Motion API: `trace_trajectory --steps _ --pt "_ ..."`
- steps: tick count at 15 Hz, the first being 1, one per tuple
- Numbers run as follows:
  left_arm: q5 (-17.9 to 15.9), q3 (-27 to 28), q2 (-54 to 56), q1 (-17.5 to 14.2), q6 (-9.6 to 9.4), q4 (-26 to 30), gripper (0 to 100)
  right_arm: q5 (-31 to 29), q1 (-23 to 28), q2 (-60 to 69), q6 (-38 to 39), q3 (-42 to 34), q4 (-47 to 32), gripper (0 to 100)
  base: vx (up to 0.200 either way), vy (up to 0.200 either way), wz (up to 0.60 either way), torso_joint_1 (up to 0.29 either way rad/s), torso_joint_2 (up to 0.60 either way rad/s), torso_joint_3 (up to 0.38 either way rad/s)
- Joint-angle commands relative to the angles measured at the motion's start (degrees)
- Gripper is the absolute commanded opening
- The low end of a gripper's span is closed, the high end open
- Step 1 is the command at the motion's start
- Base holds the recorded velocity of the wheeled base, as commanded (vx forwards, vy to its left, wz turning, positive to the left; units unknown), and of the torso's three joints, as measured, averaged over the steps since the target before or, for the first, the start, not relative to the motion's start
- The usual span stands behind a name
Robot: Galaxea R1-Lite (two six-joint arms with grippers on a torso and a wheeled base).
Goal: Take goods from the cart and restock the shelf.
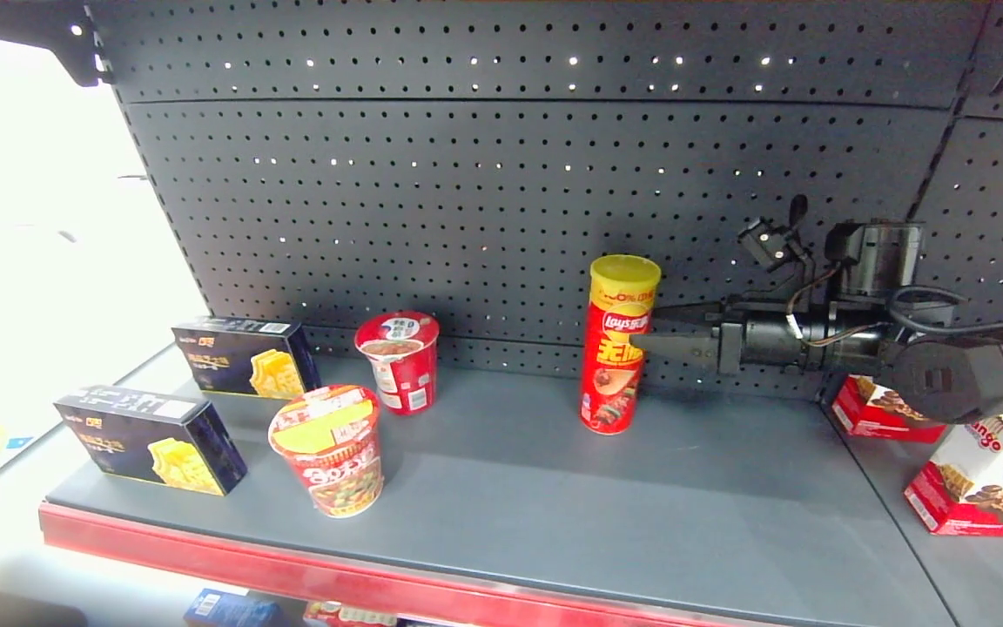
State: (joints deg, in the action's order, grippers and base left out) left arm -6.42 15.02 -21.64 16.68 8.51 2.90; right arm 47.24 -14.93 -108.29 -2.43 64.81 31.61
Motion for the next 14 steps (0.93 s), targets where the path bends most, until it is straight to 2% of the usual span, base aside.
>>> trace_trajectory --steps 1,14 --pt "0.0 -0.5 0.3 0.0 0.02 0.0 0 0.0 -1.2 -0.8 0.0 0.2 0.1 100 0.0 0.0 0.0 0.0 0.0 0.0" --pt "0.2 -2.0 2.6 -0.2 0.19 0.3 0 0.0 -2.1 -7.8 0.1 7.9 -0.1 100 0.0 0.0 0.0 0.0 0.0 0.0"
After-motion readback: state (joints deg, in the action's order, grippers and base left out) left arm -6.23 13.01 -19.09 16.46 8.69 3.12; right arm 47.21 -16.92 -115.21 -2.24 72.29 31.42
